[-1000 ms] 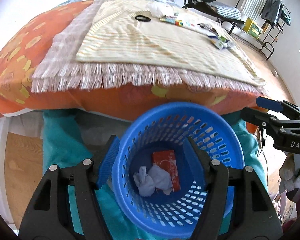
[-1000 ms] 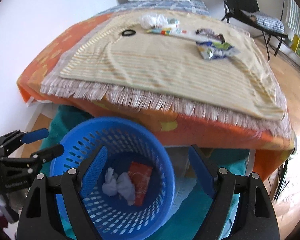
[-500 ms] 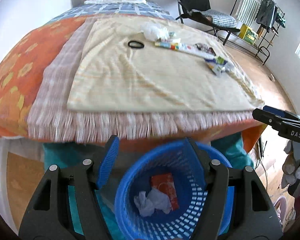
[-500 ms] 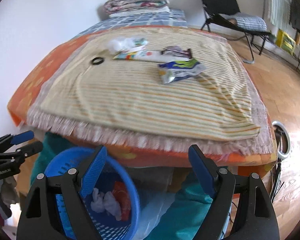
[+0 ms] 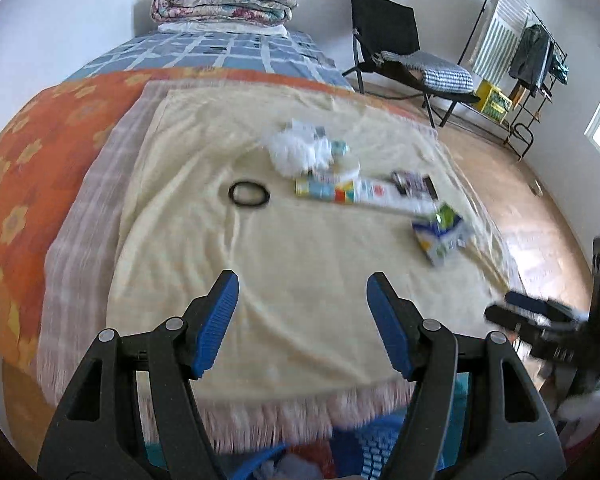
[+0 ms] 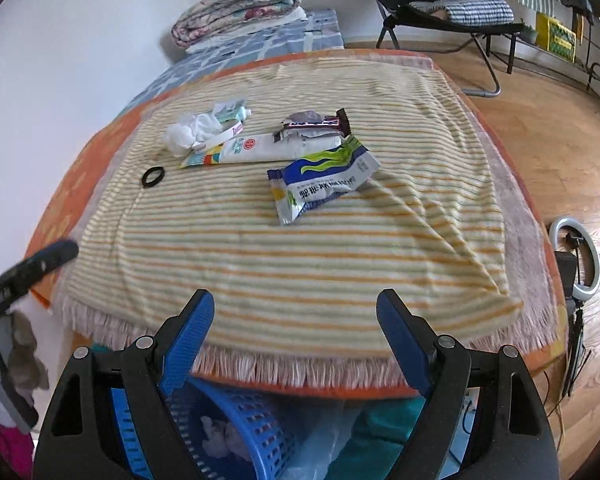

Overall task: Collect trash
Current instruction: 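Move both tools back over the remaining items on the towel, then grasp the blue-and-white snack packet with the right tool while the left tool grasps the white tissue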

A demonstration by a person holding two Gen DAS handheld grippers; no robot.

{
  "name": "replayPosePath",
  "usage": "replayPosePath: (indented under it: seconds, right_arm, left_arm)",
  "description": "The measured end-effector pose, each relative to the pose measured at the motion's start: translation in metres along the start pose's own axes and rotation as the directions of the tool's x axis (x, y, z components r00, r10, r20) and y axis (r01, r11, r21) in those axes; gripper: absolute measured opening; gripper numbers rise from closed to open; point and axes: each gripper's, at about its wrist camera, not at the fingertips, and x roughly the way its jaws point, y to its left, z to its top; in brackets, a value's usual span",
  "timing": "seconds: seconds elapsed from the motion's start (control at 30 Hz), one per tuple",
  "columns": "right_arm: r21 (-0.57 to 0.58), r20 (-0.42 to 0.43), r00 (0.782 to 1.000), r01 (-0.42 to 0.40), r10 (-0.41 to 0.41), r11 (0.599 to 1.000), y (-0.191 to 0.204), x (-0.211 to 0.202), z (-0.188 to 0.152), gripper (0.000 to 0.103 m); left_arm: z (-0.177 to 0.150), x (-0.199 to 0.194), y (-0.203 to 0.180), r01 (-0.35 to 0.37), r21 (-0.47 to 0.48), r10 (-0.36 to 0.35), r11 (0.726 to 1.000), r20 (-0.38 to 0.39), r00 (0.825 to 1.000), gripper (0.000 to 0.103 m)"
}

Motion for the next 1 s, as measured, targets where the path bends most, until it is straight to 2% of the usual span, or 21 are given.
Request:
replayPosePath:
  seconds: [0.1,0.3,0.53,0.67,0.77,0.8,1.0]
  right_arm:
    - [0.008,0.003,1.000,0.006,-0.006,1.000,0.000,0.010,0.008,0.084]
    - [0.020,0.005,1.000,0.021,-0.021,1.000,0.000,0.031,0.025,0.084]
    - [0.048,-0.003,1.000,0.028,-0.028,0.998,0.000,0.052,0.040,0.084]
    - [0.051,-0.024,0.999,0.031,-0.030,0.998,0.003,0.065,0.044,0.084]
    - [0.053,-0.031,0.999,0.038,-0.037,0.998,0.005,0.073,0.047,0.084]
    - [0.051,-0.030,0.999,0.042,-0.041,0.998,0.006,0.074,0.048,0.084]
    - [0.034,-0.030,0.996,0.083,-0.082,0.996,0.010,0.085,0.053,0.084]
  left_arm:
    - [0.019,0.016,0.000,-0.001,-0.001,0.001,1.000,0.005,1.000,0.072]
    - [0.053,0.055,0.002,-0.031,-0.002,0.031,1.000,0.010,0.999,0.072]
    - [0.082,0.099,-0.010,-0.086,0.074,0.085,0.994,0.004,0.996,0.072]
    - [0.089,0.118,-0.011,-0.107,0.092,0.108,0.990,-0.011,0.994,0.072]
    - [0.091,0.132,-0.014,-0.134,0.144,0.139,0.980,-0.022,0.990,0.072]
    - [0.091,0.134,-0.015,-0.136,0.152,0.141,0.979,-0.022,0.990,0.071]
    - [0.095,0.148,-0.009,-0.150,0.157,0.158,0.976,-0.041,0.986,0.043]
